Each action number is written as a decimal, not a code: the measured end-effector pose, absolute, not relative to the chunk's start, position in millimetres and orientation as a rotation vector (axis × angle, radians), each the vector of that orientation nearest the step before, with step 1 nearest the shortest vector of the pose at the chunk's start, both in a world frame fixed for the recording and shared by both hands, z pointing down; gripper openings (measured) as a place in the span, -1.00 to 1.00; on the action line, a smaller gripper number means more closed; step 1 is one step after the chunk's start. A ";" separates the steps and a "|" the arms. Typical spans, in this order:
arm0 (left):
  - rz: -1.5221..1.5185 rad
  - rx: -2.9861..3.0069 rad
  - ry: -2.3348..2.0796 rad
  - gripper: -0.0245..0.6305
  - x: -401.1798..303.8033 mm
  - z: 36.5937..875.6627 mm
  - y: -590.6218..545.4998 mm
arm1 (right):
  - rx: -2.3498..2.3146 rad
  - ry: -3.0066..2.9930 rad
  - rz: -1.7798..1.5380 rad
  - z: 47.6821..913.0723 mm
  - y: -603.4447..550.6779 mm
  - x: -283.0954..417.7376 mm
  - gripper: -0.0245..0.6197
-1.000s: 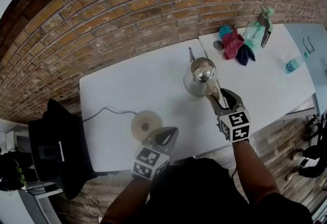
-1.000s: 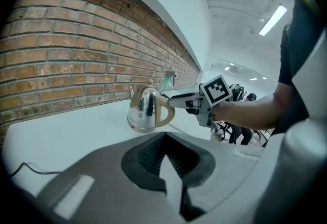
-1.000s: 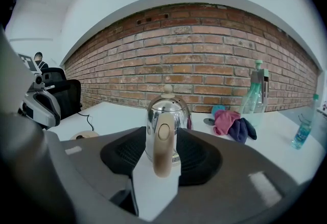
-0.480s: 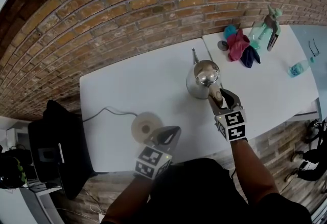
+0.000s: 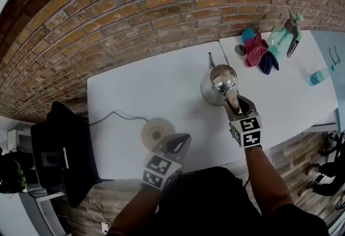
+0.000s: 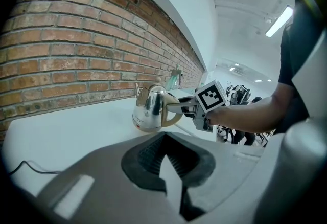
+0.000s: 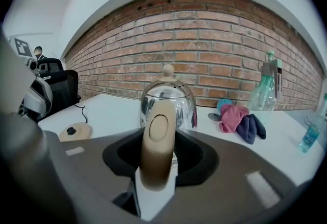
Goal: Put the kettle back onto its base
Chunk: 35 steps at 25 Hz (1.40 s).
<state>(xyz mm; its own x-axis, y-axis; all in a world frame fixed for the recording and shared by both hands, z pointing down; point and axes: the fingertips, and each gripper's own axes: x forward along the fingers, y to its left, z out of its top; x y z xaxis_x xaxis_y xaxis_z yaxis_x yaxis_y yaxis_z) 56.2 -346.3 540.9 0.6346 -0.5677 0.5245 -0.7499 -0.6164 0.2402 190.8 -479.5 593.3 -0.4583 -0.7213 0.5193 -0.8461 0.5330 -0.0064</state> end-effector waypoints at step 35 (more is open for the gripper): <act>0.483 2.378 -1.200 -0.92 -13.2 516.8 -289.3 | 1.394 -2.514 0.327 488.7 -462.0 159.3 -0.44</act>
